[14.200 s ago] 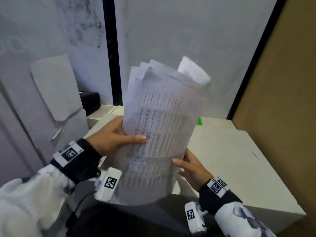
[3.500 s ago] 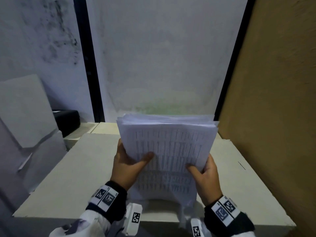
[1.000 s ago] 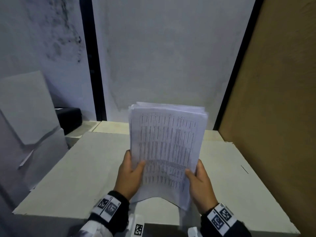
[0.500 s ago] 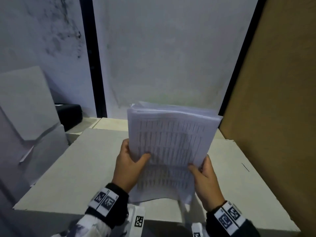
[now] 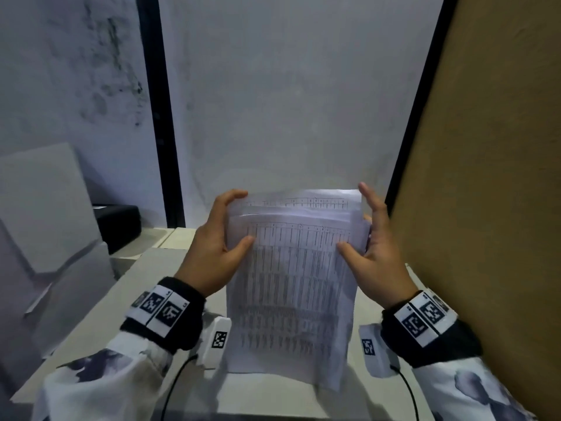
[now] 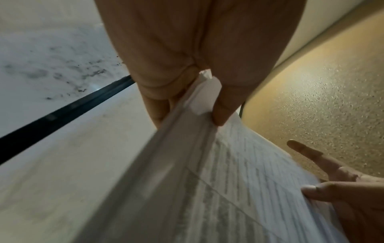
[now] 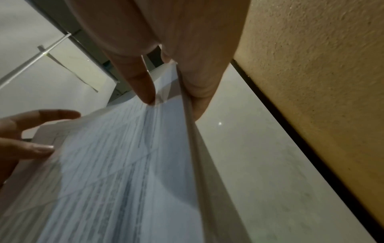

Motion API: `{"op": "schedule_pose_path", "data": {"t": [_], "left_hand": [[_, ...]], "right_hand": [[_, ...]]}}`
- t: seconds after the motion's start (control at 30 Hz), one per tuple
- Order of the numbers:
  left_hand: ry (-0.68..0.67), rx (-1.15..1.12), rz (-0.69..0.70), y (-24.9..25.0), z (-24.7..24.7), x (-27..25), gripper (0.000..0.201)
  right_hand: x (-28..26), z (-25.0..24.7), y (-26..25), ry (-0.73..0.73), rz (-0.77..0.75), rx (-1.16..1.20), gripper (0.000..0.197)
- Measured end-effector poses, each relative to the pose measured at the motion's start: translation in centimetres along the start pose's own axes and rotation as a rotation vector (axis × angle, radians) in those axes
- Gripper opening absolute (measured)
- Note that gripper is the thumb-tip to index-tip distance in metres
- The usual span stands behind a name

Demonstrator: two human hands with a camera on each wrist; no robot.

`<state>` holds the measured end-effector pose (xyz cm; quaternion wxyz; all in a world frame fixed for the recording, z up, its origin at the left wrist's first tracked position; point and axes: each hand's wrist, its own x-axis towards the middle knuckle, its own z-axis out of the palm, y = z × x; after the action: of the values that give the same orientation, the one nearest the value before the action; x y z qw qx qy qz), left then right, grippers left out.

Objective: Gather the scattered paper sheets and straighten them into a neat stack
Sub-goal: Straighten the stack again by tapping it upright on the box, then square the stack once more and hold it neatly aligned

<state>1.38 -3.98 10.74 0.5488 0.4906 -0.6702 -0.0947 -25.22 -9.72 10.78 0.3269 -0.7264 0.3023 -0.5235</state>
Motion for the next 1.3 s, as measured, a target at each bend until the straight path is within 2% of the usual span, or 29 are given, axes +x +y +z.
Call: {"op": "schedule_pose_path", "data": {"t": [0.1, 0.27, 0.47, 0.57, 0.77, 0.9, 0.97, 1.07, 1.13, 1.2, 1.23, 1.3], "left_hand": [[-0.048, 0.065, -0.001, -0.8, -0.9, -0.2, 0.061], [-0.069, 0.138, 0.100, -1.6, -1.3, -0.3, 0.051], [-0.018, 0.009, 0.058, -1.3, -1.0, -0.2, 0.028], [0.023, -0.005, 0.058, -1.1, -1.1, 0.4, 0.017], [0.019, -0.025, 0.003, -1.7, -0.8, -0.3, 0.034], [0.012, 0.120, 0.143, -1.4, -0.8, -0.1, 0.033], [0.051, 0.139, 0.187, -1.5, -0.9, 0.1, 0.033], [0.093, 0.071, 0.133, -3.0, 0.3, -0.1, 0.044], [0.050, 0.005, -0.033, -5.5, 2.6, -1.4, 0.045], [-0.008, -0.143, -0.243, -8.2, 4.6, -2.8, 0.047], [-0.052, -0.126, -0.295, -9.8, 5.1, -3.2, 0.051], [-0.215, 0.038, -0.373, -13.3, 5.4, -4.6, 0.067]], "right_hand": [[0.1, -0.4, 0.5, -0.011, 0.014, -0.007, 0.075], [-0.5, -0.3, 1.5, -0.002, -0.042, -0.040, 0.055], [-1.1, -0.3, 1.4, 0.016, -0.020, 0.013, 0.050], [-0.6, -0.6, 1.1, 0.002, -0.039, -0.034, 0.049], [-0.9, -0.5, 1.8, -0.023, -0.020, -0.016, 0.053], [-0.8, -0.8, 2.0, -0.022, -0.079, -0.057, 0.054], [-0.7, -0.9, 2.2, -0.021, -0.094, -0.098, 0.052], [-0.5, 0.4, 3.6, 0.021, -0.091, -0.076, 0.059], [-1.4, 2.4, 6.4, 0.011, -0.044, -0.145, 0.064], [-2.6, 3.4, 10.0, 0.008, 0.149, -0.085, 0.068], [-2.9, 3.4, 11.7, 0.009, 0.226, -0.050, 0.068], [-3.8, 2.2, 15.0, -0.062, 0.363, -0.133, 0.063]]}}
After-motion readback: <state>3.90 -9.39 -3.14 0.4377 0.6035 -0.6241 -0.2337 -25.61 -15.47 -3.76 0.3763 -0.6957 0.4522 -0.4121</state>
